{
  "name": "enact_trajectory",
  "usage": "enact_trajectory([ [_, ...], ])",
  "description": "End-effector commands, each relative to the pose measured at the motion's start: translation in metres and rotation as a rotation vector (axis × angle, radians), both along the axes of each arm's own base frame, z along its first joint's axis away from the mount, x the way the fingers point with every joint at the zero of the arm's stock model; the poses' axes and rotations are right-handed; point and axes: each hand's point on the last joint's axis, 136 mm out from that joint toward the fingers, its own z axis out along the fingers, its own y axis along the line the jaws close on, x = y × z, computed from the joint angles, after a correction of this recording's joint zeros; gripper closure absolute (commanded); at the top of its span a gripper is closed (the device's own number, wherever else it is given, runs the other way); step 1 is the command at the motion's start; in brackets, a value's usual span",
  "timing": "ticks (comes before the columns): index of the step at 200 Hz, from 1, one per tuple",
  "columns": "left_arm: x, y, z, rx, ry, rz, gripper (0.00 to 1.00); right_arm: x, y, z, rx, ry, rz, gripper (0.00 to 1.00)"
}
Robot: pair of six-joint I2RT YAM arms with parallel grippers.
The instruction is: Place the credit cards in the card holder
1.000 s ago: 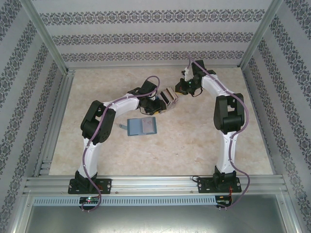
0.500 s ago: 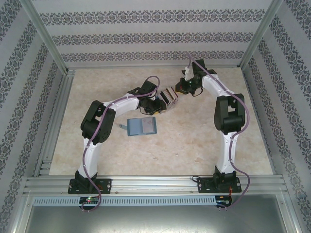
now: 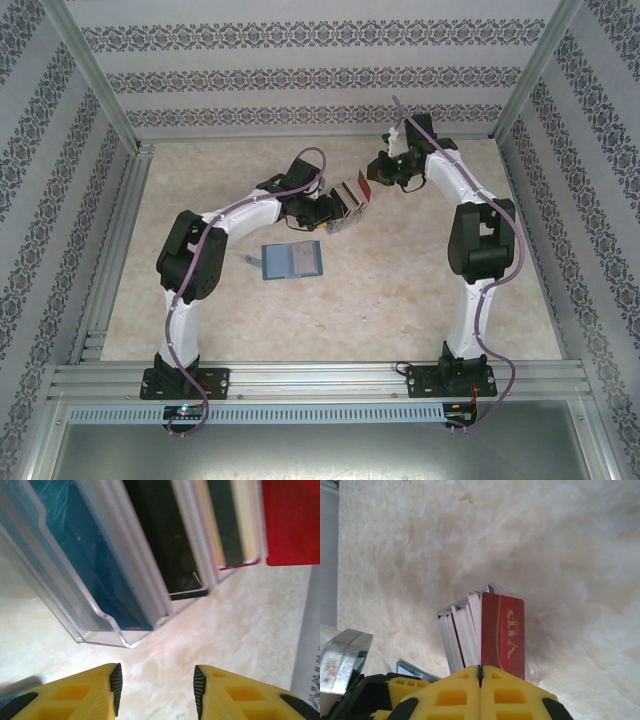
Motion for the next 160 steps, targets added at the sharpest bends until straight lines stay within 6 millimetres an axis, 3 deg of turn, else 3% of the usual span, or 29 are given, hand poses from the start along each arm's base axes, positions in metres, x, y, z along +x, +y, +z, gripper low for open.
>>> enact_trajectory([
  [1, 0.009, 0.010, 0.034, -0.068, -0.078, 0.032, 0.54, -0.006, -0.004, 0.028, 0.016, -0.052, 0.001, 0.98],
  [37, 0.013, 0.027, 0.050, -0.162, -0.119, 0.086, 0.50, -0.006, -0.004, 0.033, 0.049, -0.055, -0.004, 0.99],
  [77, 0.018, 0.023, 0.065, -0.355, -0.130, 0.111, 0.40, -0.010, 0.002, 0.044, 0.099, -0.064, 0.000, 0.99],
  [160, 0.043, 0.005, 0.097, -0.692, -0.196, 0.151, 0.28, -0.024, 0.011, 0.105, 0.214, -0.147, 0.005, 0.99],
])
